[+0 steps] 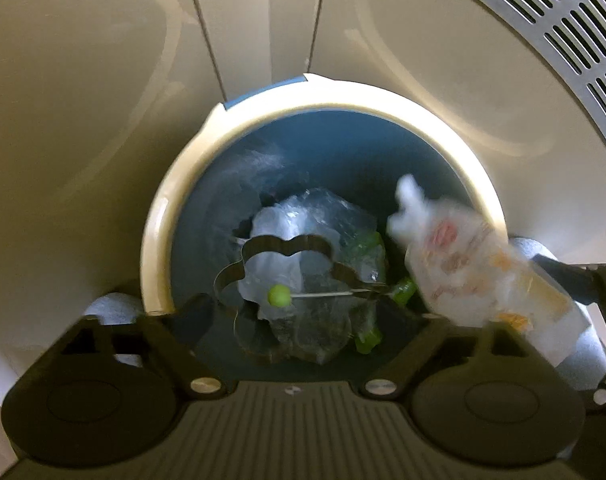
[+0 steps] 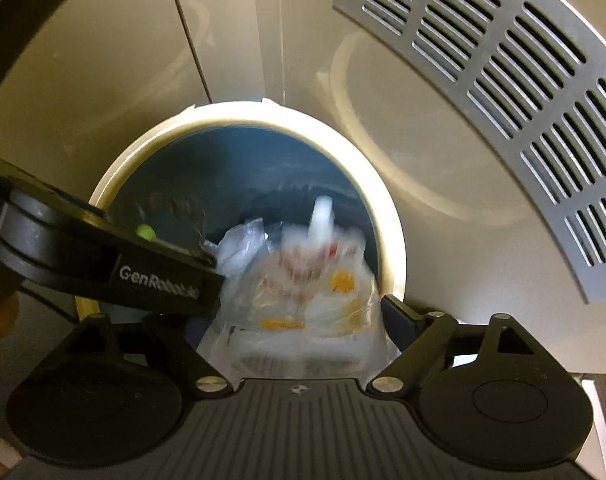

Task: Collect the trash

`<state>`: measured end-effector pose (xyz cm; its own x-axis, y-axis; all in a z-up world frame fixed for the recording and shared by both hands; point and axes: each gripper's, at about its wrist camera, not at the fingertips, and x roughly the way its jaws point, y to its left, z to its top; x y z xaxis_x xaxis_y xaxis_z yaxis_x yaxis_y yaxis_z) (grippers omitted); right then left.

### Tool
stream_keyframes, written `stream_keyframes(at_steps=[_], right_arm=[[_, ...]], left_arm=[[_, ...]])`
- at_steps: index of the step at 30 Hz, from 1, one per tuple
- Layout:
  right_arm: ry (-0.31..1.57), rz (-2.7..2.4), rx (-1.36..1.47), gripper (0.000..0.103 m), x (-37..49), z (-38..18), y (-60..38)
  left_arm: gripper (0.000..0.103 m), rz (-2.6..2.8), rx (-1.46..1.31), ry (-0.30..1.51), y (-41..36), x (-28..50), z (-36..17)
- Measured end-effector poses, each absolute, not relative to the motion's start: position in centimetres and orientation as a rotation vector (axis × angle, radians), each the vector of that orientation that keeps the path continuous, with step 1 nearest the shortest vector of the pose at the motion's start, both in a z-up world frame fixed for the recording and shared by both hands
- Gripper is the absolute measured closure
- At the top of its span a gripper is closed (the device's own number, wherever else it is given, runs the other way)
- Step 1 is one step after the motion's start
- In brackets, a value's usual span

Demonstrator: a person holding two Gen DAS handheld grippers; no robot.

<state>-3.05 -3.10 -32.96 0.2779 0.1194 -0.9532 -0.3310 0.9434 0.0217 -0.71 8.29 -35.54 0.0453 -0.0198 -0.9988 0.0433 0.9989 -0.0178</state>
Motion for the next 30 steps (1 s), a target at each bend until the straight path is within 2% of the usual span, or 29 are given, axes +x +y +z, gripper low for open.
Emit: stream_keyframes(at_steps=[12, 19, 24, 30], right_arm=[[1.216, 0.324, -0.183, 0.013, -4.7, -30.0, -4.0], [1.094, 0.353, -0.203, 0.006, -7.3, -25.8, -4.7], [1.046, 0.330, -0.256, 0.006, -10.1, -24.3, -5.0], [0.936, 0.332, -0.236, 0.006, -12.9, -21.7, -6.0]], left_arm=[[0.000, -0.041, 0.025, 1.526, 8.6, -1.7, -33.2], [0.000, -0.018, -0.007, 1.397, 9.7, -4.8, -27.5], [0.000, 0.019, 0.054, 1.278, 9.0, -8.7, -24.4], [0.000, 0.047, 0.087, 1.221, 9.1, -10.3, -21.8]])
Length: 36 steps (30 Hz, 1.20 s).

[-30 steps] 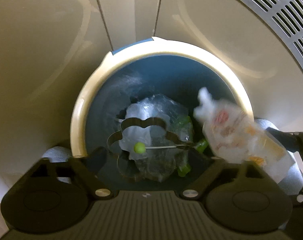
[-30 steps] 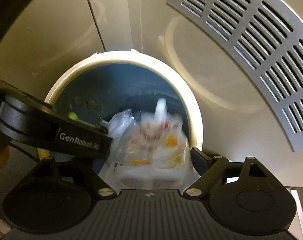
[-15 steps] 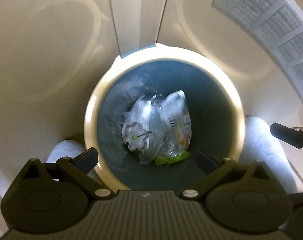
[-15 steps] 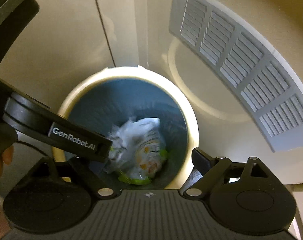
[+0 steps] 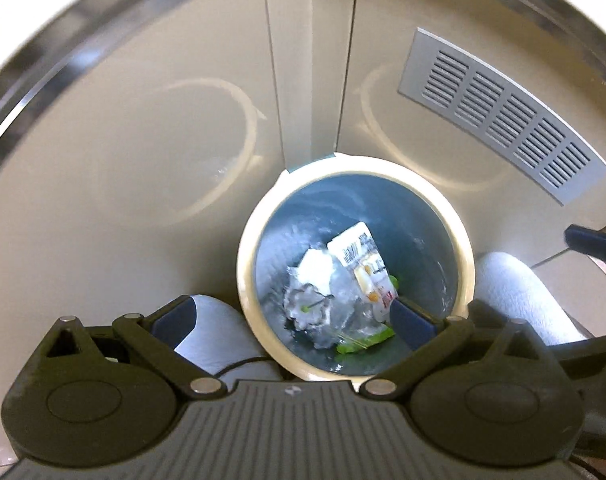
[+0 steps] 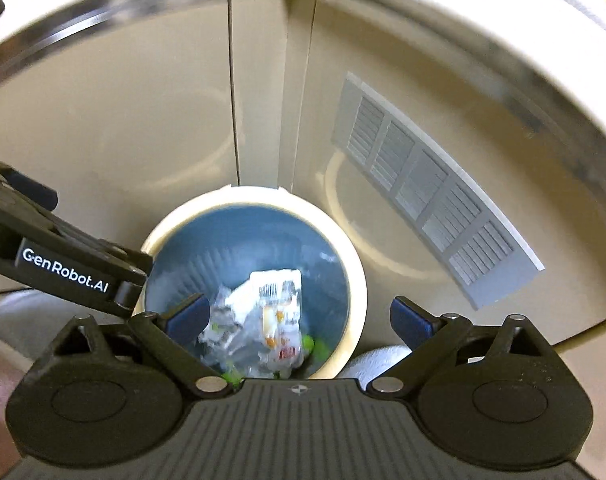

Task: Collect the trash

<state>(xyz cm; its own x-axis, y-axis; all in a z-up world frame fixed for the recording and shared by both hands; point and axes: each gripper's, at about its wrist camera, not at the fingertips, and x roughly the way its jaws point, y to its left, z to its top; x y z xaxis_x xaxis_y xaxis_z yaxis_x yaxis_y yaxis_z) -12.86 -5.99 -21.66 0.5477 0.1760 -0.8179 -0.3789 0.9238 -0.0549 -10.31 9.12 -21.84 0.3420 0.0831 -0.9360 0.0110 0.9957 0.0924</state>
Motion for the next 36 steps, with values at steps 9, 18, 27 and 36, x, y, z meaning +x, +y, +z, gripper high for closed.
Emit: stream_keyframes(at_steps=[9, 18, 27, 36], right_arm=[[0.875, 0.326, -0.204, 0.006, -14.4, -19.6, -7.4], [0.863, 0.311, -0.190, 0.006, -14.5, -19.8, -7.0], [0.871, 0.310, -0.200, 0.005, -14.2, -20.1, -6.7], [0.873, 0.308, -0.205, 0.005, -14.2, -20.4, -6.6]], left_arm=[[0.000, 0.028, 0.169, 1.132, 7.7, -12.1, -19.1], [0.000, 0.027, 0.202, 1.098, 7.3, -12.7, -17.9], [0.000, 0.029, 0.185, 1.102, 7.7, -12.7, -18.2], [0.000, 0.031, 0.179, 1.097, 7.8, -12.8, -18.3]])
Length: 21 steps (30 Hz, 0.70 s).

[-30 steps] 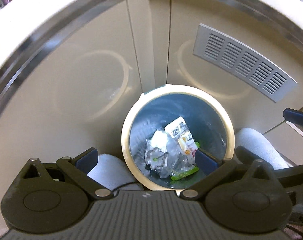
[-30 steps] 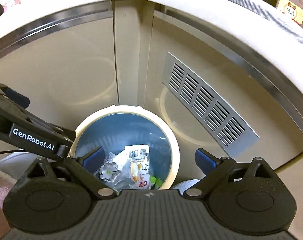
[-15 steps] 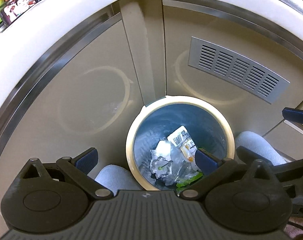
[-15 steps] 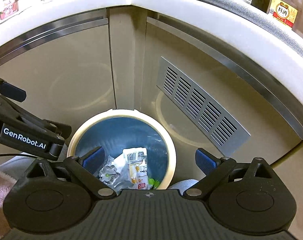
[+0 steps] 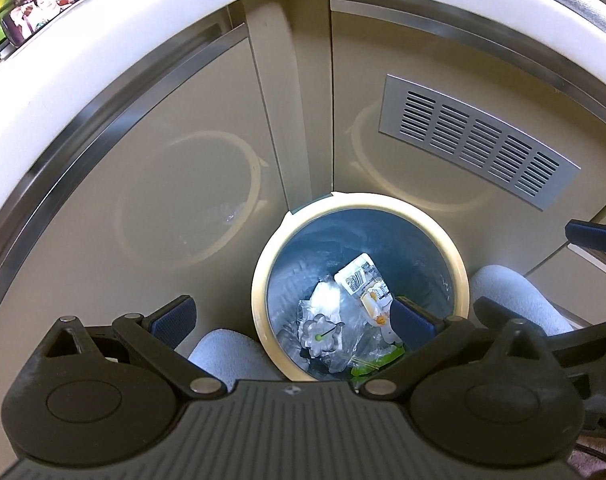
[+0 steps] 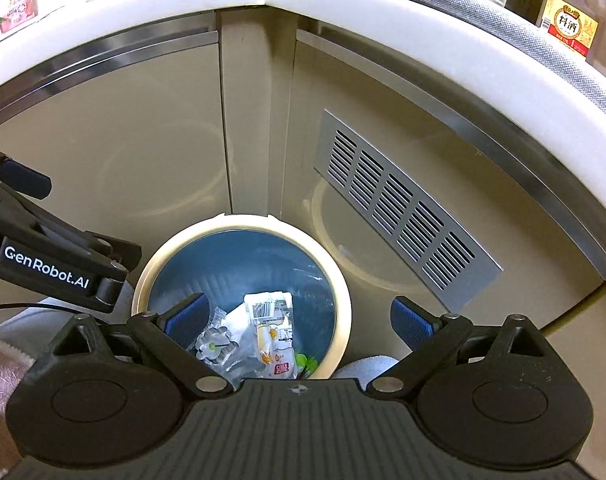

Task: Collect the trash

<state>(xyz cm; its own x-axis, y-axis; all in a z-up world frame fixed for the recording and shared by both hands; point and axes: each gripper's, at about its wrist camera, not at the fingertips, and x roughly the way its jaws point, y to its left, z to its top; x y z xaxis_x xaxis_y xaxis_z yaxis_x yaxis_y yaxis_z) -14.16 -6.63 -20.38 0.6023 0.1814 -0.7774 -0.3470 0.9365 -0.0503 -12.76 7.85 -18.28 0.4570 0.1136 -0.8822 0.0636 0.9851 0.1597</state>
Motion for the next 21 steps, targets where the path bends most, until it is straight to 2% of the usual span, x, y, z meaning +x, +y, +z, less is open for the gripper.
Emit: stream_keyframes(at_steps=[12, 21], right_arm=[[0.825, 0.297, -0.179, 0.005, -14.7, -19.4, -7.5], [0.759, 0.298, -0.109, 0.005, -14.6, -15.8, -9.5]], left_arm=[[0.000, 0.014, 0.208, 1.037, 7.3, -12.6, -16.7], [0.000, -0.010, 0.194, 0.927, 6.5, -11.7, -12.5]])
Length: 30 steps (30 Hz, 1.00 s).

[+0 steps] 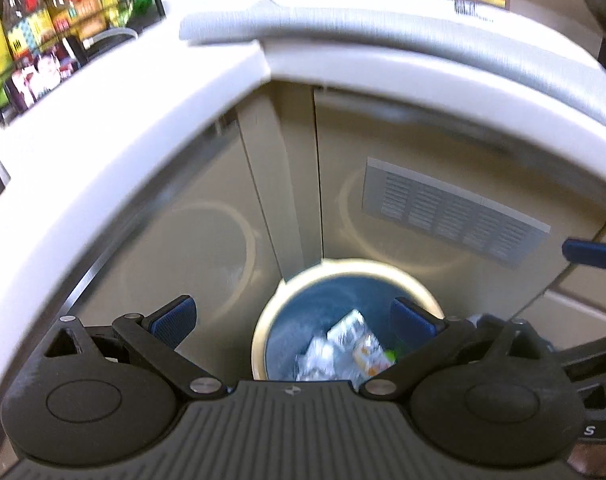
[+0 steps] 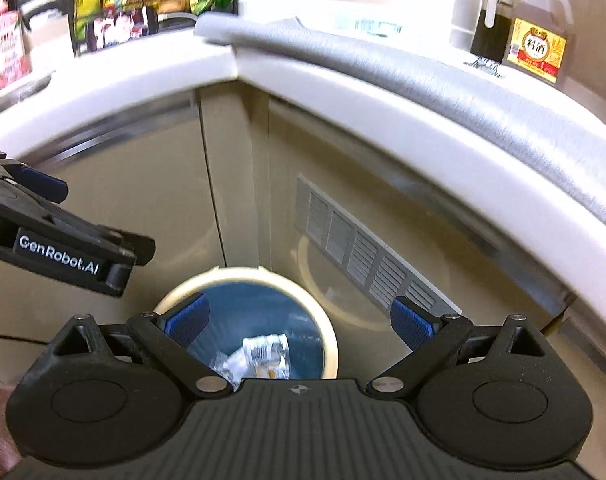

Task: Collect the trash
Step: 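Raise both grippers from the bin back up to the counter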

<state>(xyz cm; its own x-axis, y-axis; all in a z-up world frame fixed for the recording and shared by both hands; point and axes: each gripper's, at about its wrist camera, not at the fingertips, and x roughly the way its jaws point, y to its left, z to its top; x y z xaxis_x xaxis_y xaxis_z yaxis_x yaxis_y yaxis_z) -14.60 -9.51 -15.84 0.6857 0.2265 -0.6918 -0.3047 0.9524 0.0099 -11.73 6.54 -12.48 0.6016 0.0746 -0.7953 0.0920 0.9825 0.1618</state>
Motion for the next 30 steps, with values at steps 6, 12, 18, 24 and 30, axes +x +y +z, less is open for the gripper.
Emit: stream_keyframes(at_steps=[6, 12, 18, 24, 30], right_arm=[[0.700, 0.330, -0.034, 0.005, -13.8, -11.8, -10.8], [0.555, 0.347, 0.014, 0.000, -11.5, -6.6, -12.4], [0.481, 0.249, 0.092, 0.000, -4.8, -2.6, -14.5], [0.495, 0.095, 0.219, 0.000, 5.4, -0.8, -16.3], [0.561, -0.050, 0.241, 0.000, 16.6, -2.7, -16.0]], left_arm=[[0.000, 0.001, 0.196, 0.800, 6.6, -10.7, -8.6], [0.000, 0.020, 0.218, 0.684, 7.3, -8.8, -4.8], [0.000, 0.040, 0.164, 0.645, 8.7, -6.1, -2.2], [0.000, 0.044, 0.096, 0.633, 10.4, -4.1, -1.0], [0.000, 0.024, 0.067, 0.663, 10.6, -0.9, -1.2]])
